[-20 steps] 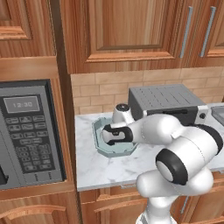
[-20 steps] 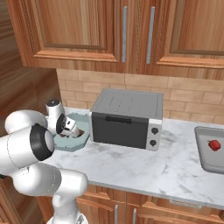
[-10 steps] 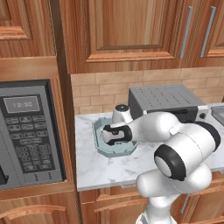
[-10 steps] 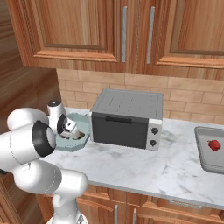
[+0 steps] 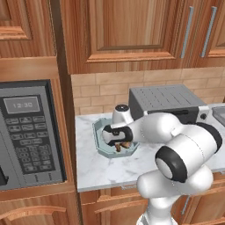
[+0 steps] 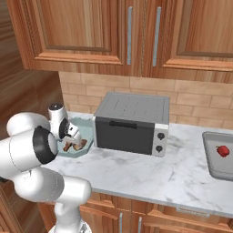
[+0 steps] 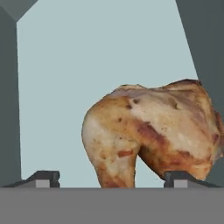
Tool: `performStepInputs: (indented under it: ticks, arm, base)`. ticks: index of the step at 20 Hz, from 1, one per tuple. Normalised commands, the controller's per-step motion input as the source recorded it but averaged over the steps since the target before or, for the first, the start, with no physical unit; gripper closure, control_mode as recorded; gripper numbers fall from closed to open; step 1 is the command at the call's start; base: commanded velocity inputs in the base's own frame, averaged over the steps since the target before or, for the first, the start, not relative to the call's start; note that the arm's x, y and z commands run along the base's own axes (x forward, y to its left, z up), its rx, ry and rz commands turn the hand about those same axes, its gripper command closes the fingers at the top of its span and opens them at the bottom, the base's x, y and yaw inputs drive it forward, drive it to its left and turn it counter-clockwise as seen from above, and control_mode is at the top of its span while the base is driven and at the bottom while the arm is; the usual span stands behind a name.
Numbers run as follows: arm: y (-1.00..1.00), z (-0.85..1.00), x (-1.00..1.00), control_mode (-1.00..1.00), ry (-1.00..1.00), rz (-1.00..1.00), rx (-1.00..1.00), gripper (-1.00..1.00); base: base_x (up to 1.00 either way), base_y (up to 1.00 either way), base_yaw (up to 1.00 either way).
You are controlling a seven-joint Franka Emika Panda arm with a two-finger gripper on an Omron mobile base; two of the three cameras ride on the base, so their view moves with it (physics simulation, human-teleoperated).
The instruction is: Place one bell pepper and one chicken drumstick in each tupperware on the nearby counter, to pack two identical lunches.
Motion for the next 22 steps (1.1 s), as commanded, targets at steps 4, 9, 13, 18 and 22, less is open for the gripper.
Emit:
performStepInputs:
  ticks: [4, 9, 13, 18, 22]
  arm:
    - [0.0, 0.59, -0.77, -1.0, 0.0, -0.06, 0.0, -1.0]
    - [-0.04, 0.82, -1.0, -1.0, -0.06, -0.02, 0.0, -1.0]
    - [-0.32, 0.82, -1.0, -1.0, -0.03, 0.0, 0.0, -1.0]
    - [-0.76, 0.65, -1.0, -1.0, 0.0, -0.01, 0.03, -1.0]
    - [-0.66, 0.81, -0.8, -1.0, -0.01, 0.0, 0.04, -1.0]
  base:
    - [0.0, 0.0, 0.0]
    - [0.0, 0.0, 0.0]
    - [0.0, 0.0, 0.0]
    - [0.0, 0.0, 0.0]
    - [0.0, 0.0, 0.0]
